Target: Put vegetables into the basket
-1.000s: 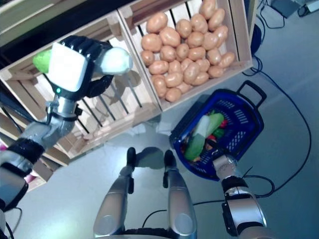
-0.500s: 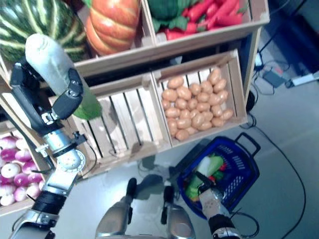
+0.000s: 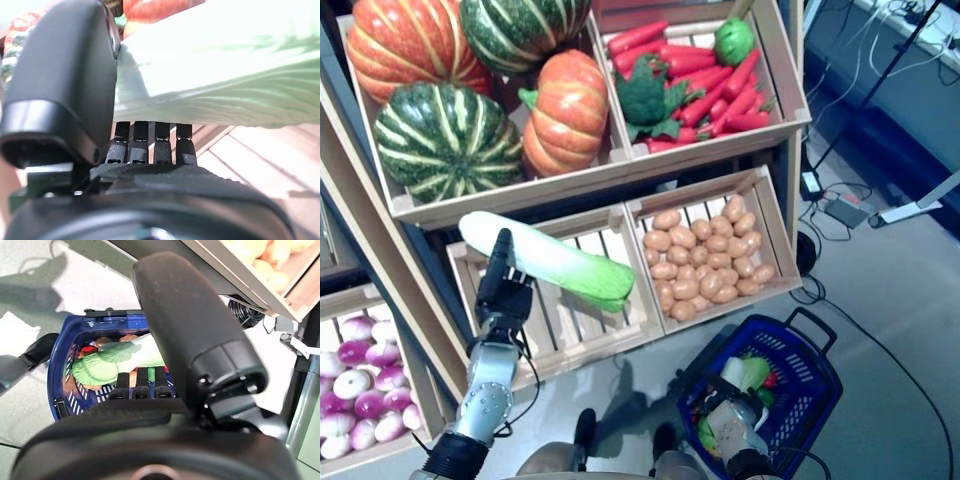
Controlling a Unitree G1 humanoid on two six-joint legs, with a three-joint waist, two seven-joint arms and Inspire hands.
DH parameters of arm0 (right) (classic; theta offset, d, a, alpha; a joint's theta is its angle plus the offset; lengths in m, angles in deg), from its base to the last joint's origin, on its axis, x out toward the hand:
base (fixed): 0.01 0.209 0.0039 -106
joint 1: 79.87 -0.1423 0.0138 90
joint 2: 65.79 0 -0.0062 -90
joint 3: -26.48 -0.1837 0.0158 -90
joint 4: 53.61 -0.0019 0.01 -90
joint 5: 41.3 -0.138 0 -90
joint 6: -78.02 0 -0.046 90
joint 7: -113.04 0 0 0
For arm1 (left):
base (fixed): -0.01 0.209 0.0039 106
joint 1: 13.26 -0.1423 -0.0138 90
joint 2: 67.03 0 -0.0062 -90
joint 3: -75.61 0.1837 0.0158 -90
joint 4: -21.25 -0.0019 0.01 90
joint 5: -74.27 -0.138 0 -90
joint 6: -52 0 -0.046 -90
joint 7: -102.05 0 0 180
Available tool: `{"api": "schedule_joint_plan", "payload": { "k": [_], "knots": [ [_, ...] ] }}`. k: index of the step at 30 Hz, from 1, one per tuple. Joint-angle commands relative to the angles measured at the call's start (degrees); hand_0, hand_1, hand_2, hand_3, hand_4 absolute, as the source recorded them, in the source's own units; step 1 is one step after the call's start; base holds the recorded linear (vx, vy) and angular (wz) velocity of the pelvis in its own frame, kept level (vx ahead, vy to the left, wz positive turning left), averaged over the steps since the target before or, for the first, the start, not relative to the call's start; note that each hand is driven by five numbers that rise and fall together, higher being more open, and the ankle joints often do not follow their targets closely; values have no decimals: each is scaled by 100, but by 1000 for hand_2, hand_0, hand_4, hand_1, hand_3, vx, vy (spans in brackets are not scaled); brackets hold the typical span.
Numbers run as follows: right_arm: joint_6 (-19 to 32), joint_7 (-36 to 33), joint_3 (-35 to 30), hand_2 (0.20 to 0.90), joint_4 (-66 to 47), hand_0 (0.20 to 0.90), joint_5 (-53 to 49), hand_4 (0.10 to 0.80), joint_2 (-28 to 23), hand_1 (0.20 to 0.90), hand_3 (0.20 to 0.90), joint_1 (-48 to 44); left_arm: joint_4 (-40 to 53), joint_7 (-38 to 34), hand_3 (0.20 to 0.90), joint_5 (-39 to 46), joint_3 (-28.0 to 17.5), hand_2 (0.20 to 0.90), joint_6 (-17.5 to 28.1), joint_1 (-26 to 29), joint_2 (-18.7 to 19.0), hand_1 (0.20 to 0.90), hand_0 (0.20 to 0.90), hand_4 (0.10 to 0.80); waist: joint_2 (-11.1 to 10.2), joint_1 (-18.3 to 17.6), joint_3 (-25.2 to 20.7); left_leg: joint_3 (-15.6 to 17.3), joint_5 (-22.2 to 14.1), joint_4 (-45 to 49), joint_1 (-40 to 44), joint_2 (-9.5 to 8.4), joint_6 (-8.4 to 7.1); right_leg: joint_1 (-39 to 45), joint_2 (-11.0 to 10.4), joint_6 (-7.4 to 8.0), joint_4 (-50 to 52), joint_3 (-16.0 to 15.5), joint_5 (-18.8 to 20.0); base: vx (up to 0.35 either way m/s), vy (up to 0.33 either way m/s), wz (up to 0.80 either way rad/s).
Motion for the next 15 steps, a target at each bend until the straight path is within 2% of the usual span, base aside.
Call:
{"api": "schedule_joint_plan", "payload": {
  "k": [1, 5, 12, 15],
  "knots": [
    [146, -214, 72, 900, -291, 900, 415, 800, -288, 900, 900, 149, 585, 832, 300, -59, 4, 300, -301, 400, 1, 300, 300, 400, -152, 26, -538, 100, -392, 351, -37, -216, 62, -121, -298, -99, 92, -128, 611, 48, 3, -4],
    [95, -225, 154, 900, -382, 900, 418, 800, -283, 900, 900, 165, 659, 889, 300, -172, 115, 300, -601, 419, 47, 300, 300, 400, -132, -6, -622, 132, -445, 352, 25, -211, 83, -96, -299, -81, 77, -66, 600, 32, 8, -2],
    [148, -183, 320, 900, -647, 900, 599, 800, -304, 900, 900, 203, 656, 830, 300, -773, 255, 300, -860, 375, 184, 300, 300, 400, -127, -28, -702, 127, -464, 296, 116, -216, 118, -60, -311, -47, 52, 13, 616, 16, 7, -2],
    [210, 9, 428, 900, -1165, 900, 739, 800, -359, 900, 900, 263, 752, 828, 300, -1737, 302, 300, -833, 312, 330, 300, 300, 400, -138, -40, -701, 131, -476, 285, 120, -220, 129, -80, -326, -13, 62, 24, 617, 0, 0, 0]
  ]
}}
